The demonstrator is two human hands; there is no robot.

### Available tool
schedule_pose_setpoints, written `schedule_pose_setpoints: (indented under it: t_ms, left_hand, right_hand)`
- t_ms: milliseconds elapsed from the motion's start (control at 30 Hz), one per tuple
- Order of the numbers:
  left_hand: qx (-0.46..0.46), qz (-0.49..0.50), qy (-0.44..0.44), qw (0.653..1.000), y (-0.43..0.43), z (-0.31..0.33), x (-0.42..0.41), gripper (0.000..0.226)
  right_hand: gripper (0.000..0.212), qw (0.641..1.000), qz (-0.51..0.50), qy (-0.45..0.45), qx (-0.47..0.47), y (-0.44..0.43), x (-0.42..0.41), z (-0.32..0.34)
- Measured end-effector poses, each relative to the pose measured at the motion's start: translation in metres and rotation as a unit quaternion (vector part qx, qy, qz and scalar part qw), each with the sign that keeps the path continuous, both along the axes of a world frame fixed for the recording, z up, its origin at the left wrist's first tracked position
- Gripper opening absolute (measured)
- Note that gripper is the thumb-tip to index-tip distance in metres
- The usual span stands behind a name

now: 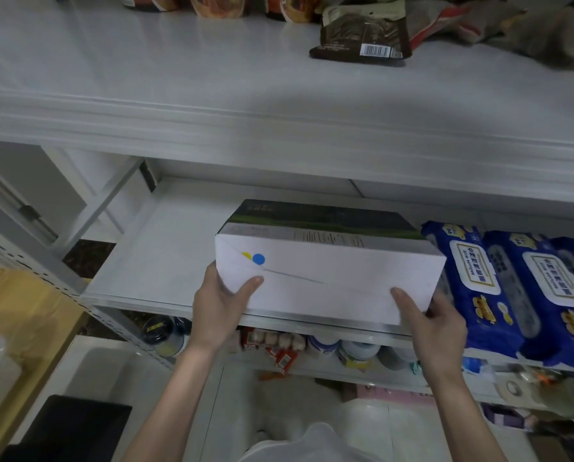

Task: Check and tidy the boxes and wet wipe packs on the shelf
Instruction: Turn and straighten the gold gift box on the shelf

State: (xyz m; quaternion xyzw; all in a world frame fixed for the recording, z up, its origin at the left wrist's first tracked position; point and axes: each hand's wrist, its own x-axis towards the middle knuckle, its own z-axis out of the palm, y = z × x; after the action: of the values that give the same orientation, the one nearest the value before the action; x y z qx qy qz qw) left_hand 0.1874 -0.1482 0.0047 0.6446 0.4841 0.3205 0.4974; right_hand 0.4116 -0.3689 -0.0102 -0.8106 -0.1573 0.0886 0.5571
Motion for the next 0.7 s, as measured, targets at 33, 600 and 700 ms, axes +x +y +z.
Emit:
schedule_pose_setpoints:
  t_ms: [33, 600, 700]
  left_hand:
    - [0.002, 0.005, -0.018, 1.0, 0.001, 0.006, 0.005, 0.052]
    - [0.005, -0.017, -0.088, 0.996, 0.036, 0.022, 0.022, 0.032]
    - [0.007, -0.02, -0.078, 0.997, 0.039, 0.023, 0.022, 0.033]
  right_hand:
    - [0.039, 1.0, 0.002, 0.007, 0.02, 0.005, 0.003, 0.003]
    - [0.038, 0.985, 0.058, 0.088, 0.138, 0.027, 0.039, 0.029]
    - [0.037, 0.986, 0.054, 0.086, 0.134, 0.029, 0.039, 0.031]
